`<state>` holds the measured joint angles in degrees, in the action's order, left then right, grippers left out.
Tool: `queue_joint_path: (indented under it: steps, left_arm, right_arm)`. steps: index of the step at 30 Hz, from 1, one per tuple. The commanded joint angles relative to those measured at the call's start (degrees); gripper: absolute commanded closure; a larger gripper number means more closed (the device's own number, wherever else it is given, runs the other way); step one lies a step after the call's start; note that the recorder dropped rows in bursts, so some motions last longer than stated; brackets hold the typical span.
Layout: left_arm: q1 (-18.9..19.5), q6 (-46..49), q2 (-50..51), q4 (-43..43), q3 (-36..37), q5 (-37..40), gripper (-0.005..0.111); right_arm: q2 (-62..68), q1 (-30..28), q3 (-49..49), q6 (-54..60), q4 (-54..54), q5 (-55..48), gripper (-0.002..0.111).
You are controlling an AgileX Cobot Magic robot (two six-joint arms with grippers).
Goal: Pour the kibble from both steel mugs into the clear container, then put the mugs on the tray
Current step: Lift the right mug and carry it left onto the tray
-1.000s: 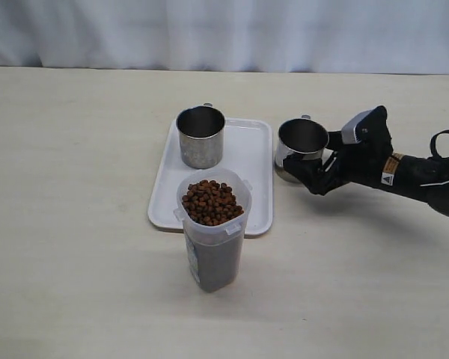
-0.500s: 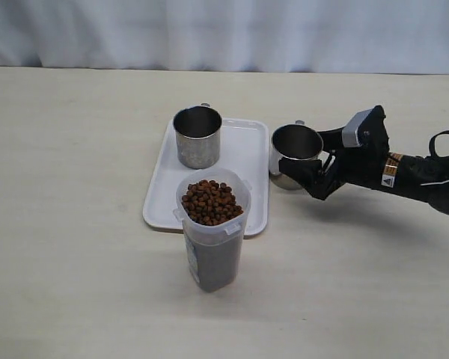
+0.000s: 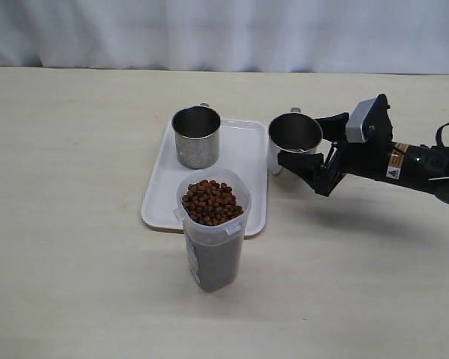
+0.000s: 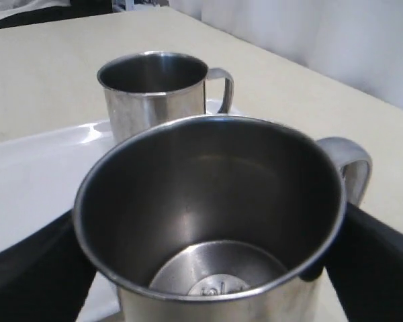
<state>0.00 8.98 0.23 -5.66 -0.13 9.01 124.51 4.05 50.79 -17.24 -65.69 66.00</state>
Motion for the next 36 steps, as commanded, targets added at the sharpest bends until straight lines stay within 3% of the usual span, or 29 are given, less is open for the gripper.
queue_joint_path:
  steps: [1,17,23,29,33,36]
  left_arm:
    - [0.09,-0.12,-0.23,0.65,0.13,-0.35,0.107]
    - [0.09,-0.12,-0.23,0.65,0.13,-0.35,0.107]
    - [0.09,-0.12,-0.23,0.65,0.13,-0.35,0.107]
    - [0.09,-0.12,-0.23,0.93,0.13,-0.35,0.107]
    - [0.09,-0.12,-0.23,0.93,0.13,-0.35,0.107]
    - [0.09,-0.12,-0.23,0.93,0.13,-0.35,0.107]
  right_arm:
    - [-0.81,0.14,-0.21,2.00,1.56,3.96,0.104]
    - [2.07,9.63,3.02,7.84,4.62,3.96,0.104]
    - [2.39,11.30,3.14,7.84,5.69,-3.40,0.104]
    - [3.84,12.77,3.14,7.84,8.03,-3.77,0.103]
    - [3.84,12.88,3.14,7.84,8.71,-3.64,0.094]
    - [3.84,12.88,3.14,7.84,8.70,-3.16,0.077]
